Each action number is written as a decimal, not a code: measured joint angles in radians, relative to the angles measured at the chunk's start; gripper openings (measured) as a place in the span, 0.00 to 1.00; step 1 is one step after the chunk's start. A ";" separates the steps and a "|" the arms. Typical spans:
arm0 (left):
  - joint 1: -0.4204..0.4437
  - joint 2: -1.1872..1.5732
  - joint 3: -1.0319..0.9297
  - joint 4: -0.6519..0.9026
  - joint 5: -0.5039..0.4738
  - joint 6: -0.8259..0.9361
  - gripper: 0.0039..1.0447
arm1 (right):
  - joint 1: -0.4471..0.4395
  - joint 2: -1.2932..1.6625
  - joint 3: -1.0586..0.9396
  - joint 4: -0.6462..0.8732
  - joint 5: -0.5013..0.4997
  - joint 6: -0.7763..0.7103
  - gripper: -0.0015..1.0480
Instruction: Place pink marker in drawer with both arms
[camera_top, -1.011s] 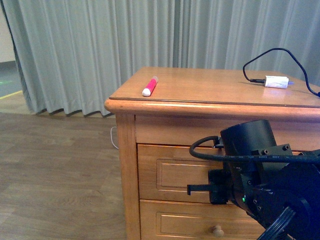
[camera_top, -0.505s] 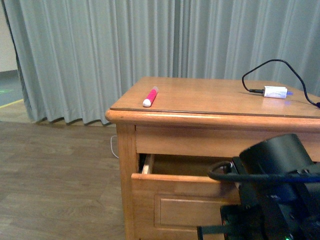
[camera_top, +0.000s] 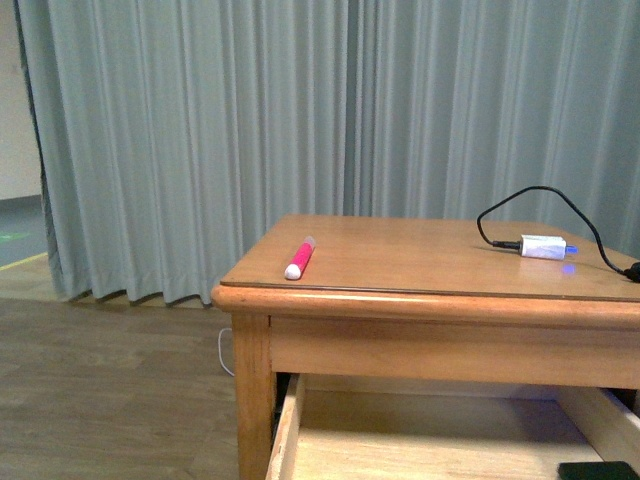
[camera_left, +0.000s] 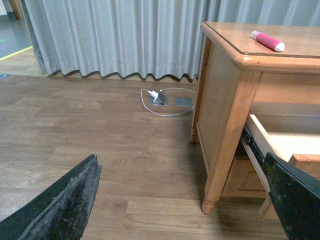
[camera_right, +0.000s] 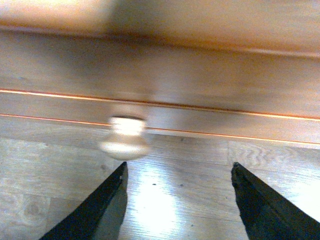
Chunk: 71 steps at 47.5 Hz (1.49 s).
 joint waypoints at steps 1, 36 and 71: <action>0.000 0.000 0.000 0.000 0.000 0.000 0.94 | 0.000 -0.019 -0.006 -0.008 0.004 0.003 0.62; 0.000 0.000 0.000 0.000 0.000 0.000 0.94 | -0.401 -1.013 0.004 -0.570 -0.429 -0.116 0.92; -0.230 0.392 0.122 0.105 -0.294 -0.094 0.94 | -0.428 -1.048 -0.016 -0.579 -0.434 -0.142 0.92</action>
